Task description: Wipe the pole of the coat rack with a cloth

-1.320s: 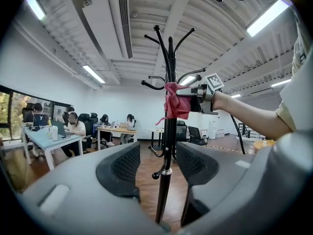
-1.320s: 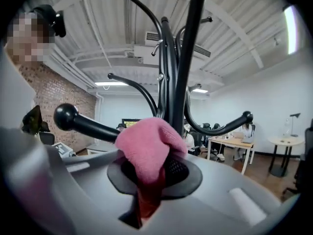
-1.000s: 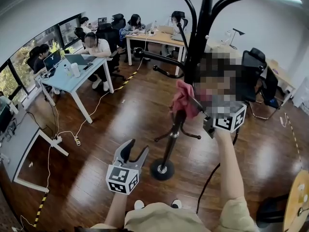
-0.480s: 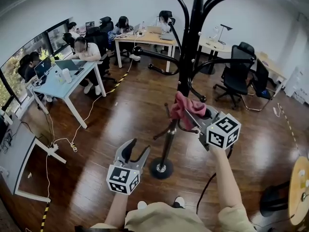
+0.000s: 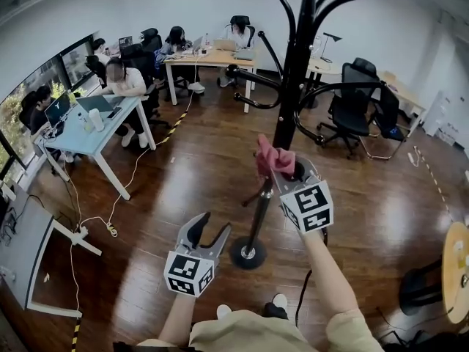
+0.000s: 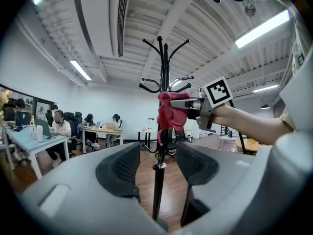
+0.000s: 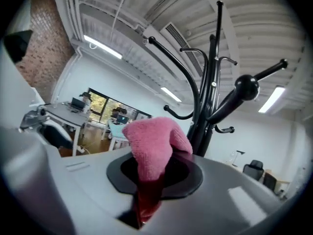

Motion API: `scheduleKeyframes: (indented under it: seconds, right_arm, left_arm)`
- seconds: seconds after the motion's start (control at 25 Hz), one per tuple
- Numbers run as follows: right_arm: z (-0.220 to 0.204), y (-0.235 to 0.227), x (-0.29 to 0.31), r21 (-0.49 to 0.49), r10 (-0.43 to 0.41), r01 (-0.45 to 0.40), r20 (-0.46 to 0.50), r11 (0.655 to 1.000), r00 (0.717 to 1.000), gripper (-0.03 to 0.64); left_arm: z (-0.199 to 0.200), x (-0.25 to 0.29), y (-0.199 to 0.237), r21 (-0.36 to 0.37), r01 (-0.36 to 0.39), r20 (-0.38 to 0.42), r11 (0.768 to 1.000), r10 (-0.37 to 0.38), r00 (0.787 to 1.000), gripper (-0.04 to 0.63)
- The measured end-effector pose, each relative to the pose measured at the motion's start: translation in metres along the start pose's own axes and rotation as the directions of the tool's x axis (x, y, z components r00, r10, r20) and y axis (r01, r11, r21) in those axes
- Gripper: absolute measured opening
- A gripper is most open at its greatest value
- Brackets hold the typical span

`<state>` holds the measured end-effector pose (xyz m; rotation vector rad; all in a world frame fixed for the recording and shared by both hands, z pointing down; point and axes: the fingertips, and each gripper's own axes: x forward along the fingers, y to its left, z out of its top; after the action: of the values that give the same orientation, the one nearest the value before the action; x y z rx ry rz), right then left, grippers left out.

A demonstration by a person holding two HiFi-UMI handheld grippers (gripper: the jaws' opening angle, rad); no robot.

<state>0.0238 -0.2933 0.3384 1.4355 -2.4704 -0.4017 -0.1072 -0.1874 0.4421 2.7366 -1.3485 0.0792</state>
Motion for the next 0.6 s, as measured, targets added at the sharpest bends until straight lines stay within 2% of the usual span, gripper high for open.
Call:
scheduleKeyframes:
  seconds: [0.08, 0.16, 0.2, 0.28, 0.44, 0.6]
  right_arm:
    - [-0.001, -0.017, 0.016, 0.12, -0.111, 0.113, -0.023, 0.986, 0.994, 0.046]
    - [-0.001, -0.035, 0.03, 0.279, -0.192, 0.195, -0.04, 0.94, 0.981, 0.046]
    - [0.0, -0.043, 0.034, 0.326, -0.226, 0.228, -0.045, 0.917, 0.973, 0.046]
    - [0.007, -0.057, 0.037, 0.356, -0.287, 0.284, -0.045, 0.89, 0.957, 0.046]
    - [0.039, -0.071, 0.035, 0.4, -0.357, 0.314, 0.037, 0.861, 0.933, 0.046]
    - [0.059, -0.069, 0.037, 0.455, -0.337, 0.271, 0.07, 0.848, 0.939, 0.046]
  left_arm:
    - [-0.004, -0.006, 0.004, -0.003, 0.008, -0.009, 1.0, -0.008, 1.0, 0.222]
    - [-0.006, -0.01, 0.006, -0.005, 0.013, -0.015, 1.0, -0.013, 1.0, 0.222]
    - [-0.007, -0.012, 0.007, -0.006, 0.014, -0.017, 1.0, -0.014, 1.0, 0.222]
    - [-0.008, -0.016, 0.006, -0.008, 0.013, -0.019, 1.0, -0.013, 1.0, 0.222]
    - [-0.007, -0.023, 0.015, -0.013, -0.013, -0.012, 1.0, 0.013, 1.0, 0.222]
    - [-0.001, -0.028, 0.023, -0.022, -0.045, 0.006, 0.999, 0.045, 0.999, 0.222]
